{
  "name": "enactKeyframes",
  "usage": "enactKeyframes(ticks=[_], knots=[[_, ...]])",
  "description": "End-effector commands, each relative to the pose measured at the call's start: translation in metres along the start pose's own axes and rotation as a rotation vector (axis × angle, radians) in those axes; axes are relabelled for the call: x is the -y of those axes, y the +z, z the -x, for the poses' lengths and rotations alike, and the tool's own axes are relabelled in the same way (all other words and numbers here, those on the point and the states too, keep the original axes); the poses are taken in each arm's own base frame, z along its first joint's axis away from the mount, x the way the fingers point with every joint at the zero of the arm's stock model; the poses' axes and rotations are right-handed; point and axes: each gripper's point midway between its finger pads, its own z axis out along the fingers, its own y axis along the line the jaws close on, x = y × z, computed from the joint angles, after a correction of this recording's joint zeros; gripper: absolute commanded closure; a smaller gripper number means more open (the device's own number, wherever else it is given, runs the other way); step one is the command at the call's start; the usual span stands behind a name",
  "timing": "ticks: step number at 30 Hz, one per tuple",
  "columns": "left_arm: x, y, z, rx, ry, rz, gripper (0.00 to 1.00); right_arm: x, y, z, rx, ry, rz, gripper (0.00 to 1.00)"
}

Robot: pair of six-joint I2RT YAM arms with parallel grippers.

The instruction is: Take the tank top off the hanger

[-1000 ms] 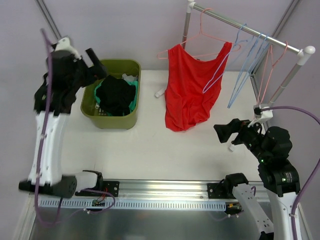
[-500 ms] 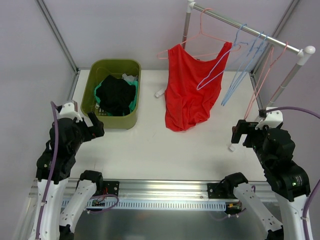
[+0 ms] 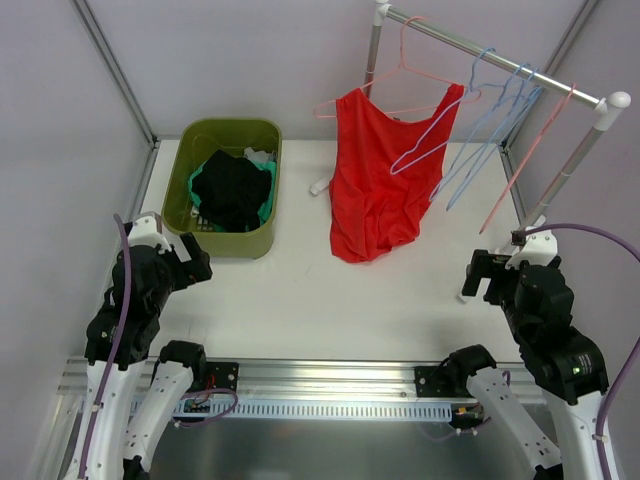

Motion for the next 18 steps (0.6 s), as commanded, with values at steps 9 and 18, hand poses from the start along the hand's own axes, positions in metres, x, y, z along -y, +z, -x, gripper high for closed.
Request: enactKeyframes(ticks=[9,18], knots=[[0.0042,0.0037,0.0050,0.024,-0.016,-0.015,0.01,0.0017,-0.0002,0.0034,0.022,0.022,-0.012,0.00],[0.0050,0.0020,0.0068,0.036,-0.017,-0.022,0.01,-0.0048,0.0032,0.0053,0.033,0.045,0.013,0.00]])
